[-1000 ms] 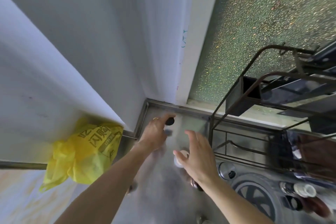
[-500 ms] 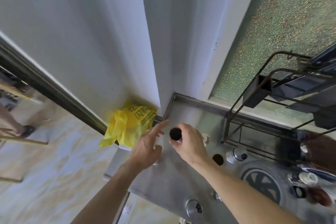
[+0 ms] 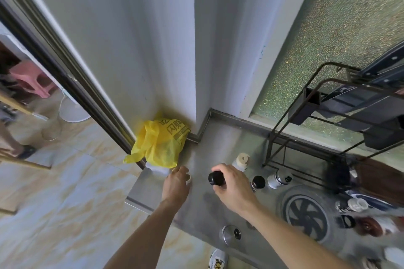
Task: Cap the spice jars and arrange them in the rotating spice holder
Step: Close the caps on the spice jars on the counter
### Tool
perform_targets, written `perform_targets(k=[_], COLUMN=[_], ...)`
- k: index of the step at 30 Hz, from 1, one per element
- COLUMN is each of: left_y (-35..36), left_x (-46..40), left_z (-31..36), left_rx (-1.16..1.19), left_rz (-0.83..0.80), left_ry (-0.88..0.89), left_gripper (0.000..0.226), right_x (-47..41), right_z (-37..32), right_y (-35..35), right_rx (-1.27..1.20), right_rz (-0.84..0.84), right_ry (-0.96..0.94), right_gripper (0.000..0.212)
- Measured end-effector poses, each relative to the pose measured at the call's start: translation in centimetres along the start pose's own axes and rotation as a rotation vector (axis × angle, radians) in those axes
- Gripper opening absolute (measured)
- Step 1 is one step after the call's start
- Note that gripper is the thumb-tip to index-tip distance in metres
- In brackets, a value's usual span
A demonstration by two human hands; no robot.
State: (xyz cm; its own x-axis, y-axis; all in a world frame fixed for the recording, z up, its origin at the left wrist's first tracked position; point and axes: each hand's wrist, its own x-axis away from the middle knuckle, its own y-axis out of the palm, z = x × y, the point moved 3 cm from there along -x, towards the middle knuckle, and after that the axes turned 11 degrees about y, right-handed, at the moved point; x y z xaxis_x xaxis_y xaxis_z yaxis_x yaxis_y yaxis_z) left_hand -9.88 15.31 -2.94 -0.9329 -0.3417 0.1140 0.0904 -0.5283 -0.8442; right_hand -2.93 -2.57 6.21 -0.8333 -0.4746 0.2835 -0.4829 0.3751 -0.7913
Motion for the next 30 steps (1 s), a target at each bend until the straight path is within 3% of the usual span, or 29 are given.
perform_targets(k=[4,10,20,26,28,30], left_y=[-1.0,-3.0,-5.7,-7.1,-7.3,-7.3], left_x=[1.2,4.5,7.6,9.2,9.8,10.0], left_z=[1.3,8.0,17.5,20.3,20.8,21.1], left_rx=[0.138,0.370,0.413,0.424,0.422,0.411], left_rz=[0.141,0.228,0.255,0.239,0.218,0.208], left_ry=[0.014,0.291,0.587,0.641,0.644,0.647], left_gripper=[0.028,0.031,0.047,0.051,0.049,0.049], right_x=[1.3,4.1,9.8,12.2,12.6,12.9], right_z=[0.7,1.2,1.1,0.5,0.4,0.5], right_y=[-1.4,-6.1,-15.5,-18.0,-18.4,-18.5], right_rx=[-0.093,-0.192,0.043,0.145,0.254,0.270], right_rz=[-0.016,0.047,0.005,0.060,0.132,0.094], right_ry=[0.004,-0.074,-0.247,-0.217,-0.202,-0.211], right_gripper=[0.038,0.048,0.048,0.035,0.041,0.048])
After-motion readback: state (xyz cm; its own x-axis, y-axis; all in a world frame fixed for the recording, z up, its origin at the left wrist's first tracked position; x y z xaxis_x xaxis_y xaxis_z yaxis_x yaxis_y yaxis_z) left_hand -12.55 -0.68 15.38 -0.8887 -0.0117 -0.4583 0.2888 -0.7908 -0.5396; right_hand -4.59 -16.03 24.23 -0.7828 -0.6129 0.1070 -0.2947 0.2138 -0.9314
